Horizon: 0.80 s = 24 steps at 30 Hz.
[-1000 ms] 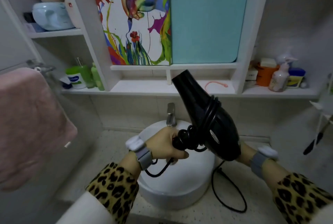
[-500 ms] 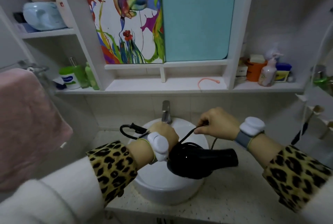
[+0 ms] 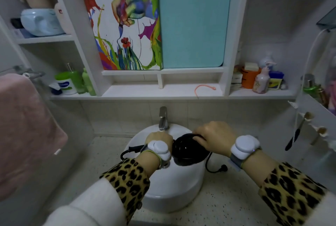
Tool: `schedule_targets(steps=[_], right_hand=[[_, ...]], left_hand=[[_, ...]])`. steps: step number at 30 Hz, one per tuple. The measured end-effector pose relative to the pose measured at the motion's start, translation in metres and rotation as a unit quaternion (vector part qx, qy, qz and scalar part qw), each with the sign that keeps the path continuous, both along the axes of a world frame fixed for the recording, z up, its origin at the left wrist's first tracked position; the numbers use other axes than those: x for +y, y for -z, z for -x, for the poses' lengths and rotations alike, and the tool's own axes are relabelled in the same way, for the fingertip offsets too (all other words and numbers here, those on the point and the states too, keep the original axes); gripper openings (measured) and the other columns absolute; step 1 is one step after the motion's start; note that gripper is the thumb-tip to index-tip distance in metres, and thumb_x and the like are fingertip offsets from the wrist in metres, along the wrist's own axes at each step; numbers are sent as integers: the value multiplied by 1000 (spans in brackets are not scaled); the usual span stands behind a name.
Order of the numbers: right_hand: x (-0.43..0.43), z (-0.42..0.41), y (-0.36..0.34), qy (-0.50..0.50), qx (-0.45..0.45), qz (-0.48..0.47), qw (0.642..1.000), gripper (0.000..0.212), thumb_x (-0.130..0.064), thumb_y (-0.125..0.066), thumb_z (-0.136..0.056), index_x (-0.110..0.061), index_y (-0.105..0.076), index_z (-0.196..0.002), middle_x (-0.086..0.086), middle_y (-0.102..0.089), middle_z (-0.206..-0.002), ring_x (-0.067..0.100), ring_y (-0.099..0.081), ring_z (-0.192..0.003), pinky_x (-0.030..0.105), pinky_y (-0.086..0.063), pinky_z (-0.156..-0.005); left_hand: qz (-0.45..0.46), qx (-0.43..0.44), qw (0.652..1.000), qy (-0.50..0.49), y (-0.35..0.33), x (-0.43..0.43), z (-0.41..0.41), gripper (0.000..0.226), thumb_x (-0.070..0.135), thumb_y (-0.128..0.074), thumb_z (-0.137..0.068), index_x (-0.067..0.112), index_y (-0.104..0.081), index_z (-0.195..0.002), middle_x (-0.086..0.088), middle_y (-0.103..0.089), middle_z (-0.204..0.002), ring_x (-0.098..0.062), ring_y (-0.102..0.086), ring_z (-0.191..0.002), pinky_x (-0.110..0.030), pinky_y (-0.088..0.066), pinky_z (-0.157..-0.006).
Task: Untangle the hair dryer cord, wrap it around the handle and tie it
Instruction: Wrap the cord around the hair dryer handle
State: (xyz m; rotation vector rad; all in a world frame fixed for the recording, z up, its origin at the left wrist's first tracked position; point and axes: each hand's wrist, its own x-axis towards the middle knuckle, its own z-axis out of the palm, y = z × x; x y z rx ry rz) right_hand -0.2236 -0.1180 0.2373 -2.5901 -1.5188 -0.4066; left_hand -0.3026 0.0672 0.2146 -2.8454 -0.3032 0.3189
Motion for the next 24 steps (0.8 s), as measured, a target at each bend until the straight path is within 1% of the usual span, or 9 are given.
schedule_targets(steps=[3, 6, 9, 11, 14, 16, 21, 23, 24], right_hand=[[-9, 2, 8, -4, 61, -55, 997, 34, -41, -43, -98, -27, -67, -119, -2, -74, -106, 19, -68, -92, 36, -54, -77], [-12, 10, 23, -1, 192, -143, 971, 29, -29, -53, -97, -21, -67, -121, -1, -75, -92, 11, -68, -78, 23, -52, -71], [-16, 13, 39, 31, 479, -317, 818, 25, -15, -57, -95, -12, -68, -118, 1, -70, -71, 6, -53, -46, 17, -43, -47], [-19, 12, 49, 38, 595, -379, 708, 27, -14, -59, -92, -6, -68, -116, 7, -67, -70, 11, -46, -44, 20, -38, -43], [-18, 16, 60, 30, 658, -382, 648, 31, -26, -66, -81, -2, -73, -99, 9, -63, -66, 13, -46, -48, 22, -39, -48], [-14, 17, 63, 20, 668, -371, 644, 25, -28, -68, -76, -6, -77, -84, 6, -61, -62, 13, -47, -48, 23, -42, -50], [-17, 13, 58, 22, 553, -289, 781, 42, -43, -82, -67, -2, -75, -76, 8, -54, -58, 15, -47, -53, 22, -41, -51], [-16, 7, 58, 32, 548, -227, 804, 50, -44, -77, -72, 5, -71, -73, 7, -54, -58, 15, -48, -54, 19, -44, -53], [-11, 3, 54, 31, 504, -167, 847, 42, -36, -71, -81, 3, -71, -65, 4, -57, -55, 16, -50, -52, 16, -46, -52]], left_hand=[[94, -14, 994, -53, -1, 11, 1, 11, 17, -63, -76, 20, -54, -71, -5, -63, -85, -24, -62, -78, -26, -44, -66], [210, 5, 973, -94, 0, 19, 2, 12, 20, -70, -69, 17, -60, -63, -6, -72, -79, -23, -70, -73, -31, -60, -68], [326, -33, 937, -118, 3, 21, 4, 20, 26, -77, -64, 11, -74, -78, -8, -77, -80, -23, -75, -74, -41, -63, -68], [394, -68, 908, -128, 1, 19, 5, 23, 25, -81, -64, 12, -74, -81, -6, -76, -74, -20, -75, -67, -38, -63, -64], [468, -106, 869, -121, -9, 13, 6, 22, 22, -82, -65, 14, -73, -83, -1, -75, -66, -13, -73, -57, -23, -57, -48], [498, -123, 853, -99, -16, 10, 7, 23, 22, -83, -65, 16, -72, -84, 0, -74, -64, -11, -72, -56, -19, -51, -43], [572, -113, 812, -28, -37, 13, 16, 18, 14, -85, -67, 18, -70, -76, 6, -68, -60, -19, -72, -59, -27, -57, -58], [566, -94, 818, 32, -46, 18, 21, 24, 11, -84, -69, 25, -66, -64, 6, -66, -58, -16, -70, -56, -25, -55, -57], [543, -81, 833, 68, -50, 21, 23, 27, 10, -84, -69, 25, -64, -60, 6, -66, -56, -13, -68, -55, -23, -53, -55]])
